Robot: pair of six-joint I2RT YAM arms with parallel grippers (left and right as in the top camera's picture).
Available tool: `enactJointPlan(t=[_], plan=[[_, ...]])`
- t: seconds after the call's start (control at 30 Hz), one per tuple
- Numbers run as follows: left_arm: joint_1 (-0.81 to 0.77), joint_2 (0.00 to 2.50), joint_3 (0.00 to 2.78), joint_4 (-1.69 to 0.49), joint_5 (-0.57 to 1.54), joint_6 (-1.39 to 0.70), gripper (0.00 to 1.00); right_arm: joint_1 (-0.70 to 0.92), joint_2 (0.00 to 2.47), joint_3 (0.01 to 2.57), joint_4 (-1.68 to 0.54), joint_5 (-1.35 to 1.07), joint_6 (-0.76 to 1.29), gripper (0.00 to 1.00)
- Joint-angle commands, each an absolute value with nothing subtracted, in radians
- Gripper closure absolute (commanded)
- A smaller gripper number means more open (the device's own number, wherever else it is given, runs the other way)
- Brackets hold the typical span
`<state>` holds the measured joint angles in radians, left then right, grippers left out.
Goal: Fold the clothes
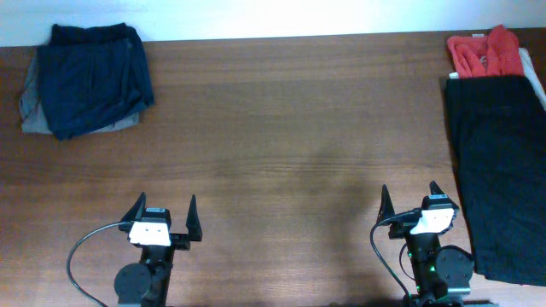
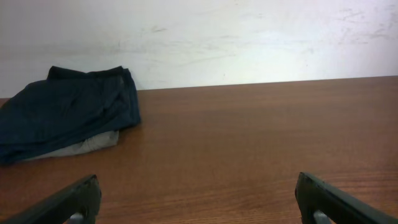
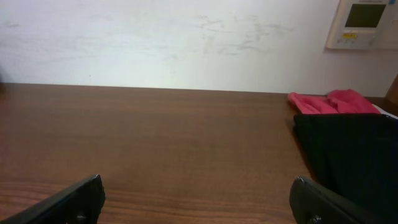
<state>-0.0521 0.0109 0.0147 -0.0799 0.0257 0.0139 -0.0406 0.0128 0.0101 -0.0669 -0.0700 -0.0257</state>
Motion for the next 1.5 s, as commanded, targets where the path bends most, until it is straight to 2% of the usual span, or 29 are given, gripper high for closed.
enactJointPlan(t=[0.0,1.03,1.07,1.17,1.23,1.33,1.4,1.47], plan=[[-0.052,0.006,0.009,-0.083,0.025,0.007,0.01,-0.046,0.004,0.006,-0.072,-0.079,-0.022,0.02],[-0.052,0.006,0.009,-0.083,0.025,0.007,0.01,-0.046,0.003,0.006,-0.032,-0.079,-0.022,0.02],[-0.052,0.006,0.009,-0.083,0.025,0.007,0.0,-0.046,0.003,0.006,0.01,-0.096,0.008,0.02],[-0.052,0.006,0.009,-0.083,0.025,0.007,0.01,-0.046,0.003,0.006,0.054,-0.479,0.395,0.02],[-0.052,0.006,0.009,-0.083,0.025,0.007,0.01,-0.046,0.003,0.006,0.073,-0.591,0.539,0.02],[-0.052,0.006,0.009,-0.083,0.025,0.007,0.01,-0.046,0.003,0.006,0.152,-0.625,0.692,0.02],[-0.052,0.006,0.009,-0.083,0.025,0.007,0.01,-0.046,0.004,0.007,0.304,-0.605,0.69,0.02],[-0.052,0.006,0.009,-0.083,0.025,0.007,0.01,-0.046,0.018,0.052,0.329,-0.474,0.676,0.02]])
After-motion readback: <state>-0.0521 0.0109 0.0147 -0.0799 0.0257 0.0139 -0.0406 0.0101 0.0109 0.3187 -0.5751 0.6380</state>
